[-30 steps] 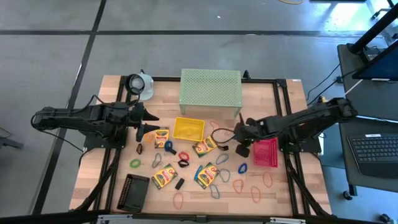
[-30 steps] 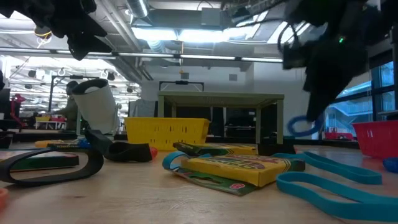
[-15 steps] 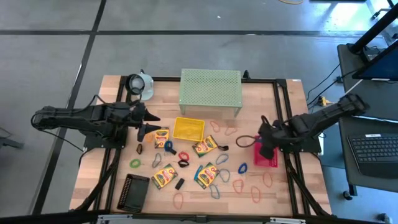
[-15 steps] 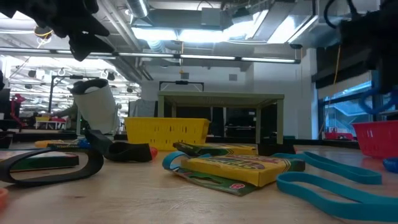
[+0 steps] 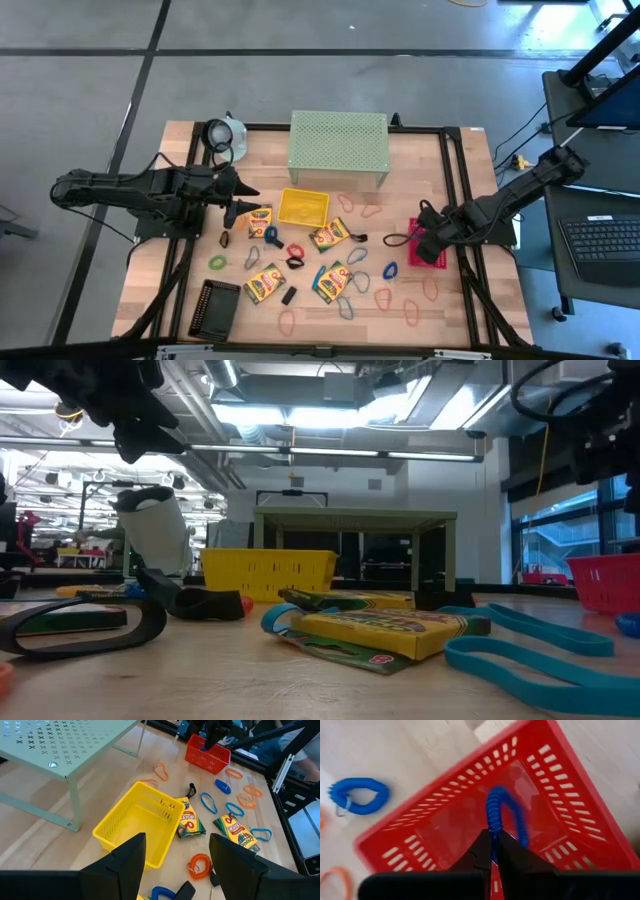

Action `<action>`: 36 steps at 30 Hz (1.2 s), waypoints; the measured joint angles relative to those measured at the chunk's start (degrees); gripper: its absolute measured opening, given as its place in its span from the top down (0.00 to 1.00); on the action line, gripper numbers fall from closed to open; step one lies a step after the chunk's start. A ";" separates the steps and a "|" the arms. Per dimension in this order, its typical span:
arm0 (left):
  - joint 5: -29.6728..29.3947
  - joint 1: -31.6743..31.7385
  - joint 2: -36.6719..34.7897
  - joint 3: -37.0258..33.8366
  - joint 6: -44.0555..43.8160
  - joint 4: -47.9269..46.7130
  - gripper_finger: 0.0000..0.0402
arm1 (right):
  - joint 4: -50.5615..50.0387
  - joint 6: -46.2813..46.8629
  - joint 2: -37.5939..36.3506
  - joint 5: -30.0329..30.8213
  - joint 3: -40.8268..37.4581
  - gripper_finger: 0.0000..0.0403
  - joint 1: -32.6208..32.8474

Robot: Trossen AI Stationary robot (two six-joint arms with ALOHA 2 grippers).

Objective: Pick & Place Office Desk Supplies
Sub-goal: Put the blue spring keychain into the red bin

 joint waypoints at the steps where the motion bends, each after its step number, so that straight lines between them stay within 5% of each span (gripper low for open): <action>1: 0.02 0.02 0.00 0.00 0.00 0.00 0.46 | 0.16 -0.22 0.00 0.00 -0.02 0.94 0.00; 17: 0.76 0.02 0.00 0.00 -1.53 0.00 0.46 | 0.11 2.36 -0.02 -1.55 0.65 0.47 0.00; 21: 1.57 0.00 0.00 0.00 -2.32 0.00 0.46 | 0.82 -0.43 -0.24 1.89 5.54 0.47 0.39; 26: 1.50 0.00 0.00 0.00 -2.55 0.02 0.46 | 8.22 -14.67 1.56 3.01 13.12 0.53 0.85; 36: 0.91 0.01 0.00 0.00 -2.48 0.04 0.46 | 13.05 -32.04 19.65 -2.60 15.72 0.71 0.85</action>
